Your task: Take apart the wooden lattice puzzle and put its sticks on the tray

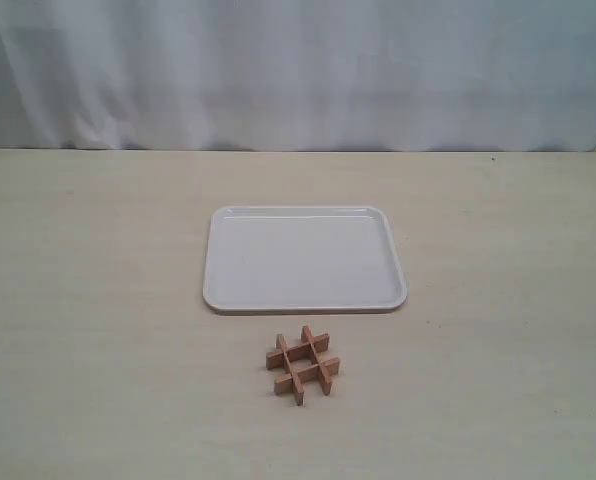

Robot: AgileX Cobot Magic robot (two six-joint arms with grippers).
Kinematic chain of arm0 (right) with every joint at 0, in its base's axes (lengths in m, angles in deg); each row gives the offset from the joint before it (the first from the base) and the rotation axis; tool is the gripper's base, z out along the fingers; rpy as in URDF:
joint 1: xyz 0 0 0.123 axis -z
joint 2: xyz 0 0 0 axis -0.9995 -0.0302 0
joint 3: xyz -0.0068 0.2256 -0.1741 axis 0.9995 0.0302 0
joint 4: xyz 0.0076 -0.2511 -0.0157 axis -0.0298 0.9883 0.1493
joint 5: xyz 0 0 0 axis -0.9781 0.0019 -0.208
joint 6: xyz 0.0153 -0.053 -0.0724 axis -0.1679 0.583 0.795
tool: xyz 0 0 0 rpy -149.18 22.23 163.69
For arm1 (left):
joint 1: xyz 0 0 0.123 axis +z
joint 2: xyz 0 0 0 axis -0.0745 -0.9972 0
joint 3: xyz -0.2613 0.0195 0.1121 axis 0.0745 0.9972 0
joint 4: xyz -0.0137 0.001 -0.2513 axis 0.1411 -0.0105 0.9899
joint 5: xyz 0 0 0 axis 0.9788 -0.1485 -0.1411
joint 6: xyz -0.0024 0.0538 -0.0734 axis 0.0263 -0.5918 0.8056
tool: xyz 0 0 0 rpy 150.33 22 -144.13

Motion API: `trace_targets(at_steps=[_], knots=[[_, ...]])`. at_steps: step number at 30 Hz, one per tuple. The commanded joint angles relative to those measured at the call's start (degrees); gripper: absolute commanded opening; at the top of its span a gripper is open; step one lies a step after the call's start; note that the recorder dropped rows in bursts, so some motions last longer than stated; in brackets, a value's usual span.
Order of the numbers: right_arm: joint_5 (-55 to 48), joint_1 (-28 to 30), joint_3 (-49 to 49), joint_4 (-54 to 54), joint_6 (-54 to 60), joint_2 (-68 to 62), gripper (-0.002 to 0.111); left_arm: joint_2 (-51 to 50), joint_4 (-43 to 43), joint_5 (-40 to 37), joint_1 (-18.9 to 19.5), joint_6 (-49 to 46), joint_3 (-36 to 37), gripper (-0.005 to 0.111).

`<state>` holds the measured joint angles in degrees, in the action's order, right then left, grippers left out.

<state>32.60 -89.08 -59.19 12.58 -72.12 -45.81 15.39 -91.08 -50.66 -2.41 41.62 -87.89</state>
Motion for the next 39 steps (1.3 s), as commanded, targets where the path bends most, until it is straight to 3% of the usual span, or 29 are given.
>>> trace_targets(at_steps=[1,17,26,29,33,39], knots=[[-0.4,0.0,0.2,0.0,-0.1,0.4,0.004,0.0,0.0,0.7,0.1,0.2,0.1,0.0],[1.7,0.0,0.2,0.0,-0.1,0.4,0.004,0.0,0.0,0.7,0.1,0.2,0.1,0.0],[19.7,0.0,0.2,0.0,-0.9,0.4,0.004,0.0,0.0,0.7,0.1,0.2,0.1,0.0],[24.9,0.0,0.2,0.0,-7.8,0.4,0.004,0.0,0.0,0.7,0.1,0.2,0.1,0.0],[24.3,0.0,0.2,-4.1,-34.3,0.4,0.004,0.0,0.0,0.7,0.1,0.2,0.1,0.0],[35.8,0.0,0.2,-4.1,-41.1,0.4,0.004,0.0,0.0,0.7,0.1,0.2,0.1,0.0]])
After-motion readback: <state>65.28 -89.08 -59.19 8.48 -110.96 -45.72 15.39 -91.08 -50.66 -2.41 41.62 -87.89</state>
